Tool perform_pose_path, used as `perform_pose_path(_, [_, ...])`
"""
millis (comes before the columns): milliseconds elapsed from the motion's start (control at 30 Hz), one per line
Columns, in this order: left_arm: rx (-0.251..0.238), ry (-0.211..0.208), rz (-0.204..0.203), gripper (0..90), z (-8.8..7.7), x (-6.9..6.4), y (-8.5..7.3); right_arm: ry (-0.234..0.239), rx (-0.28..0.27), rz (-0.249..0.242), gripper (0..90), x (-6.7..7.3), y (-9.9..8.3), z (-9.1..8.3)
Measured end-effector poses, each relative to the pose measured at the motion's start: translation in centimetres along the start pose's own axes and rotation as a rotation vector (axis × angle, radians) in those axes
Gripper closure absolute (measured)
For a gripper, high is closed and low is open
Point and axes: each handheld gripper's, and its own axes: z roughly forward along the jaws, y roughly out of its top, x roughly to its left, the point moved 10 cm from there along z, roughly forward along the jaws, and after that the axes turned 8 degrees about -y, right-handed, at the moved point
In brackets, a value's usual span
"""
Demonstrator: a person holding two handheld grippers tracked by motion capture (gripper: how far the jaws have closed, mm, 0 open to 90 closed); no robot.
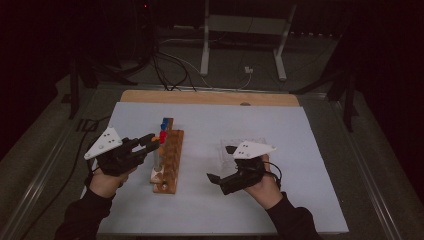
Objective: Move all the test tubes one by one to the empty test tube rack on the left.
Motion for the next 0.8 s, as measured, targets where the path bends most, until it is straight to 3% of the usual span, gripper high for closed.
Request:
perform_pose_path(333, [0.015, 0.009, -0.021, 71.8, 0.7, 0.4, -1.8, 0.004, 0.005, -0.001, 0.0, 0.1, -0.1, -0.1])
perform_pose_path(400, [0.017, 0.034, -0.014, 71.9, 0.8, 0.6, -2.2, 0.004, 0.007, -0.004, 0.0, 0.1, -0.1, -0.1])
perform_pose_path(567, [0.006, 0.046, -0.039, 71.8, 0.7, 0.7, -3.2, 0.005, 0.005, -0.002, 0.0, 0.1, -0.1, -0.2])
perform_pose_path(800, [0.055, 0.053, -0.051, 71.8, 0.5, 0.4, -5.0, 0.009, 0.004, -0.001, 0.0, 0.1, 0.0, -0.3])
